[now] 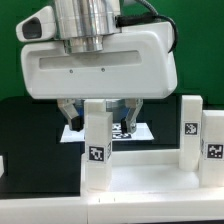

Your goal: Assemble desk

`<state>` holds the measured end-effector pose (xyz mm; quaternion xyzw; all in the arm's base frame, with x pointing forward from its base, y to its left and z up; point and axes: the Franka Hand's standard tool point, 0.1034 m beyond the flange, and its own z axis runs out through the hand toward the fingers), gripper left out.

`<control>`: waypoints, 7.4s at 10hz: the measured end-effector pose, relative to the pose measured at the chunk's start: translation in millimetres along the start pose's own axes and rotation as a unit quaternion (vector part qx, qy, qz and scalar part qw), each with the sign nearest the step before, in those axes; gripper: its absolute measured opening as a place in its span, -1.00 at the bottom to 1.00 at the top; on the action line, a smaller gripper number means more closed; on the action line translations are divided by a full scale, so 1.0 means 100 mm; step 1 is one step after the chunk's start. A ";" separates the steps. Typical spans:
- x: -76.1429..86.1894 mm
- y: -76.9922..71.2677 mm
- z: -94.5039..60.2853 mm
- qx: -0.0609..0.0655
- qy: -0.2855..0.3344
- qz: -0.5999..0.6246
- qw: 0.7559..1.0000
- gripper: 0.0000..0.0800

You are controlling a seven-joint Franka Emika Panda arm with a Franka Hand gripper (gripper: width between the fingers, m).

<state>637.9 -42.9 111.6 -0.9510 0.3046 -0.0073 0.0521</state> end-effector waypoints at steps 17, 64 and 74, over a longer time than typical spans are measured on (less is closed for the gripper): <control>-0.05 0.03 0.04 0.011 -0.016 0.108 0.994 0.61; 0.01 0.08 0.07 0.020 -0.006 0.552 0.834 -0.28; -0.09 -0.09 -0.35 0.055 -0.019 0.592 0.804 0.62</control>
Offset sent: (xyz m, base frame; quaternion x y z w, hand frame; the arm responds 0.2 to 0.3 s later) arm 0.0147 -0.0205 0.0123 -0.0037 -0.0114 0.2861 0.9581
